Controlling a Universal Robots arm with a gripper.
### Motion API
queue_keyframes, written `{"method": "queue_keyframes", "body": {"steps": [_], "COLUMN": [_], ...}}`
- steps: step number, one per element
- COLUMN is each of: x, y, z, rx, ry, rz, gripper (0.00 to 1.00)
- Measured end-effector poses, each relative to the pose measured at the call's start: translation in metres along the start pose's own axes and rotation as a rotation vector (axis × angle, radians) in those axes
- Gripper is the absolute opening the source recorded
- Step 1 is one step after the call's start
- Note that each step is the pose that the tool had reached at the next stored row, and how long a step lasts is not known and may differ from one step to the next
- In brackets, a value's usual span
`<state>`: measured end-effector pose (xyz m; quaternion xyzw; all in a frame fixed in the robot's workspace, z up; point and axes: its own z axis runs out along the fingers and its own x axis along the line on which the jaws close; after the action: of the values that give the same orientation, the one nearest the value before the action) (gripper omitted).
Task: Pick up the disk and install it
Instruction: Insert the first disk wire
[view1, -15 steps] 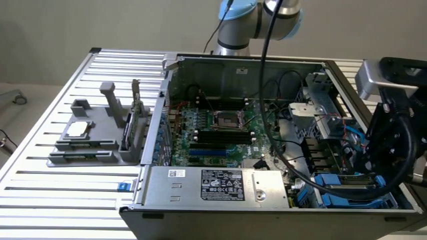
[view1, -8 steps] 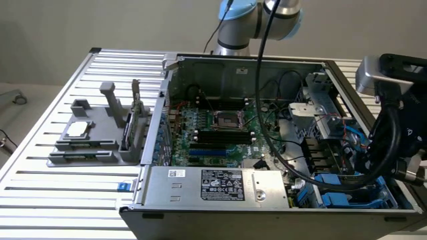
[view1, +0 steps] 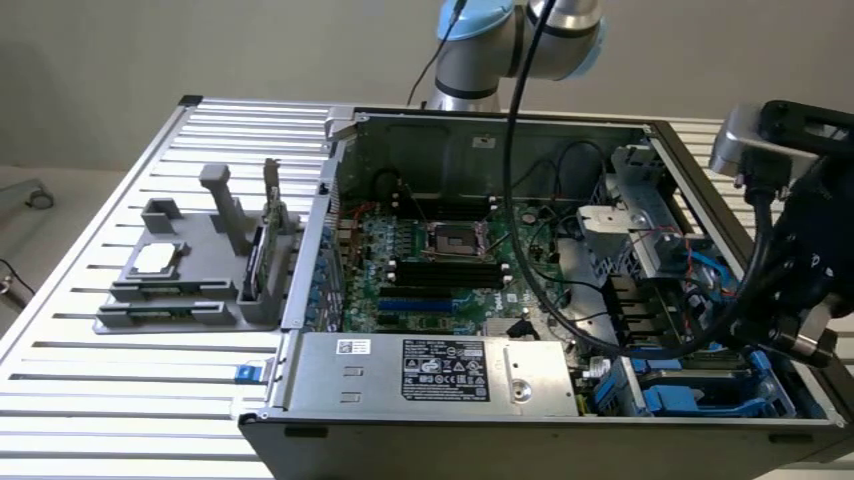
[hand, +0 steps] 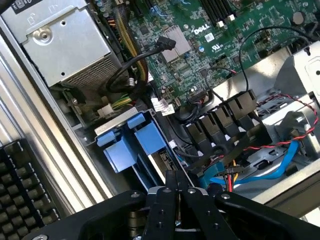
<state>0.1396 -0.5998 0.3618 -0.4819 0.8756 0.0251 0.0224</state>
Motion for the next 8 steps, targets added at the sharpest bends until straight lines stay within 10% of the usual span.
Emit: {"method": "queue_keyframes", "body": {"steps": [8], "x": [0.0000], "y": [0.0000], "z": [0.0001], "rx": [0.0092], "ry": [-0.0033], "rz": [0.145], "gripper": [0.11]}}
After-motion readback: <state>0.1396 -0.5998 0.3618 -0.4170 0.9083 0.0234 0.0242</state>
